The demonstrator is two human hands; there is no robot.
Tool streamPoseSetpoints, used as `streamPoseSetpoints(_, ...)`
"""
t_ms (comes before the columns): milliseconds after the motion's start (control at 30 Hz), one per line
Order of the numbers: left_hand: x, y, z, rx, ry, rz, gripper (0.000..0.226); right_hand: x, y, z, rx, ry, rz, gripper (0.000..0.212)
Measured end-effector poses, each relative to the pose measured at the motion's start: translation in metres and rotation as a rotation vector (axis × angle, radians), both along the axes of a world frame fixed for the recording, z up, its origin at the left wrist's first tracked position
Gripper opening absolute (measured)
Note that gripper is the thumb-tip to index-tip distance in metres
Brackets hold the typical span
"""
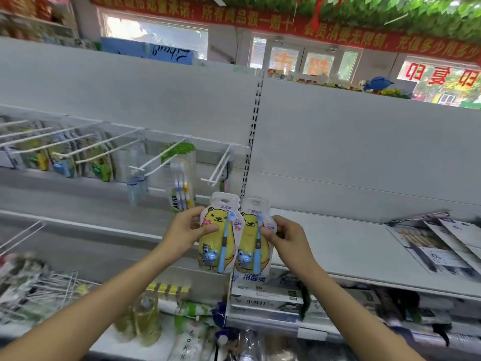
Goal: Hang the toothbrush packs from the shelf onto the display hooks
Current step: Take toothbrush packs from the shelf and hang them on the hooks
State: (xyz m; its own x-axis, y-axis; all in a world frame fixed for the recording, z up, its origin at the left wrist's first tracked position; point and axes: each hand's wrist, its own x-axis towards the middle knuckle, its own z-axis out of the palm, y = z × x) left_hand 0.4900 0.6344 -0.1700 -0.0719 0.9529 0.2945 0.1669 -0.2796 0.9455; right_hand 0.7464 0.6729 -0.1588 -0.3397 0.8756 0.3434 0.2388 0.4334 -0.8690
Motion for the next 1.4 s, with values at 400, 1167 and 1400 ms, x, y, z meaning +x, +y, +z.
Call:
streamPoseSetpoints(400, -0.208, -0.103, 0.002, 0.011, -0.061, 0.052, 0.021, -0.222, -0.088, -0.008, -0.009, 0.025, 0.107, 0.012)
streamPoseSetpoints(1167, -0.450, -0.134, -0.001, 0.061, -0.095, 0.297, 0.046, -0.466, -0.067, 0.008, 0.049, -0.029, 0.203, 0.029)
streamPoseSetpoints(1400, -0.536, -0.132, 0.000, 0.092, -0.149, 0.290, 0.067, -0.551, -0.066, 0.016, 0.050, -0.029, 0.165, 0.016)
